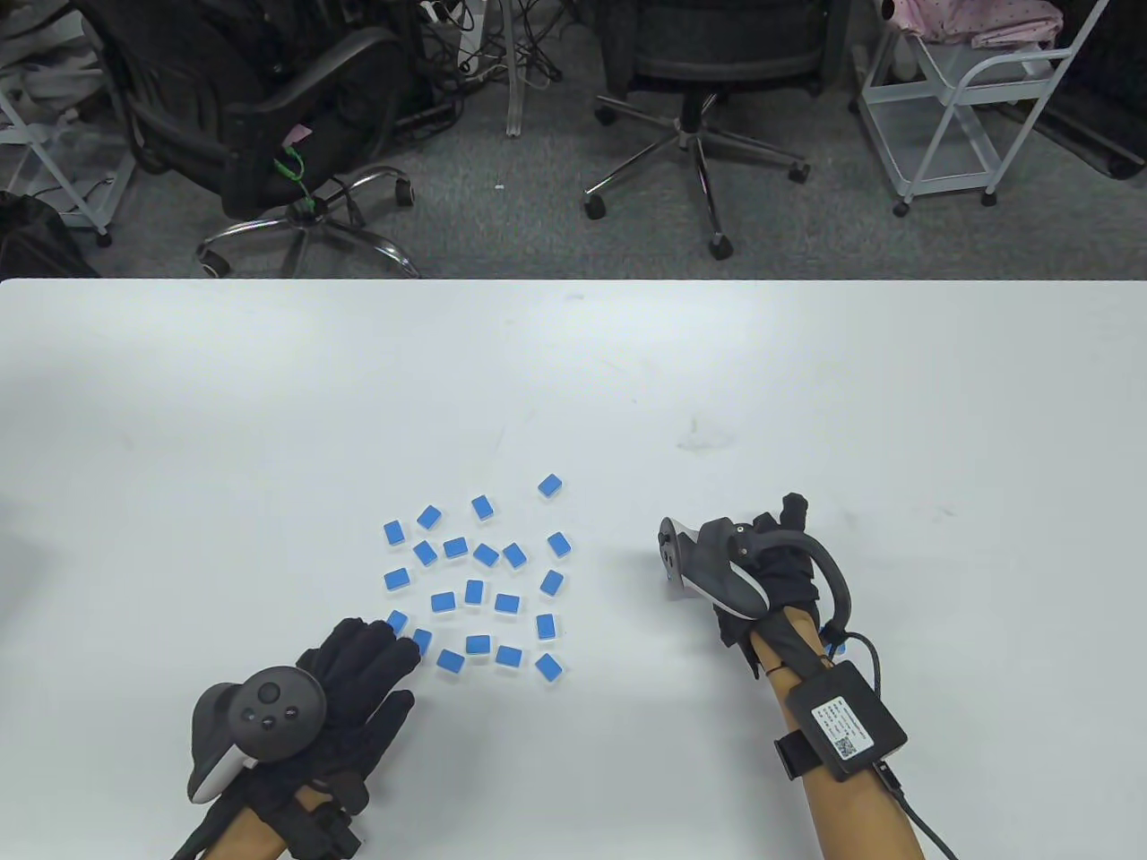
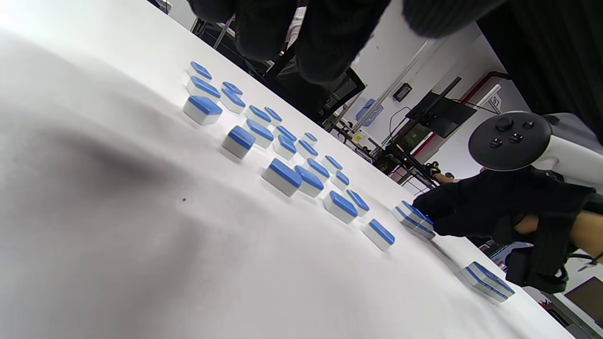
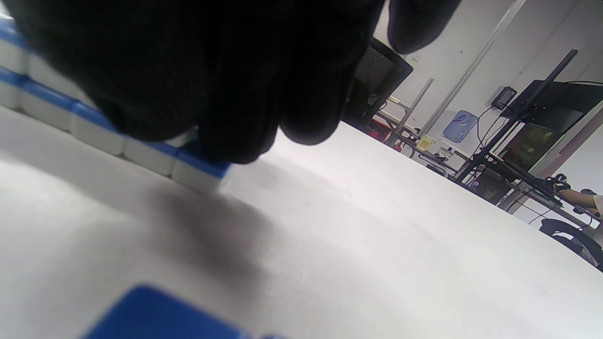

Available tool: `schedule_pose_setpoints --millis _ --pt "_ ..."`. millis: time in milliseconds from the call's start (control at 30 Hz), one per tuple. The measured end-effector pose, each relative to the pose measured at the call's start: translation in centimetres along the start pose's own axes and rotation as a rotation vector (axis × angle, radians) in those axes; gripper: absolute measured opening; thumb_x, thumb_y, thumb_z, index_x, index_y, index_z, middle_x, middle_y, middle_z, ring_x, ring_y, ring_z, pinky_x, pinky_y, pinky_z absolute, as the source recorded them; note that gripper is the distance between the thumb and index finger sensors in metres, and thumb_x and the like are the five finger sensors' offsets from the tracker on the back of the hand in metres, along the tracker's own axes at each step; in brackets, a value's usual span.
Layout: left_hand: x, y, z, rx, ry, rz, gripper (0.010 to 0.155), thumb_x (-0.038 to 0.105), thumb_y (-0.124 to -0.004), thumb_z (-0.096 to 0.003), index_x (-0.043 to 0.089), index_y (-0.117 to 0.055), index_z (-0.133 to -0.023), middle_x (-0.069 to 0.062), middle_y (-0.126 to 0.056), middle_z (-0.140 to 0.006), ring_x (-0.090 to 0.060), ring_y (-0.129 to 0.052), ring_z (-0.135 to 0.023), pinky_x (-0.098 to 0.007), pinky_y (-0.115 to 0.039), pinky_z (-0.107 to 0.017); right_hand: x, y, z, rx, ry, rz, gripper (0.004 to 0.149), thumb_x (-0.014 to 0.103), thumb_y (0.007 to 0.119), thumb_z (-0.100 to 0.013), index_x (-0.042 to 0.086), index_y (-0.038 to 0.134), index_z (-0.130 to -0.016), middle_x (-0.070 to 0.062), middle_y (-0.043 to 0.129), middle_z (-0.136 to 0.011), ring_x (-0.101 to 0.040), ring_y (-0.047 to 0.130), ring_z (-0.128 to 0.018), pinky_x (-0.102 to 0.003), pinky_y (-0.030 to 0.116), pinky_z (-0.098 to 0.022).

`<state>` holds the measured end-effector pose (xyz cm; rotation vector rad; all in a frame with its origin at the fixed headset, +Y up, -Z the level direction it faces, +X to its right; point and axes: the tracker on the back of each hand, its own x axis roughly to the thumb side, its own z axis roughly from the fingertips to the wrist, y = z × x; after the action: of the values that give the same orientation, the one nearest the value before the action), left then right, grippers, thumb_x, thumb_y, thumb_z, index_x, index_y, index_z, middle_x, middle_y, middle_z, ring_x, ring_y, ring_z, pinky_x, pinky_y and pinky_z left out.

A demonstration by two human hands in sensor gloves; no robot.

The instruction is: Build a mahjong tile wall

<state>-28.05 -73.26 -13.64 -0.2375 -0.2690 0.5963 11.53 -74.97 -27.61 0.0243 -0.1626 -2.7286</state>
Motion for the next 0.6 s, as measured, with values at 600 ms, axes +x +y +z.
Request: schedule_pose_setpoints --millis 600 --pt "0.1 -0.1 0.4 0.008 -0.008 -0.002 0.066 0.059 -0.056 -0.0512 0.029 -0.058 -0.111 -0.004 -0.043 -0.121 -0.035 -0.028 -0.114 -0.065 -0.025 -0.077 4.8 -5.8 0.7 -0.155 -0.073 -0.154 0.056 0.049 0.08 -0.034 0.03 0.075 -0.087 0.005 0.096 -0.077 -0.025 0.088 -0.082 -0.059 0.055 -0.075"
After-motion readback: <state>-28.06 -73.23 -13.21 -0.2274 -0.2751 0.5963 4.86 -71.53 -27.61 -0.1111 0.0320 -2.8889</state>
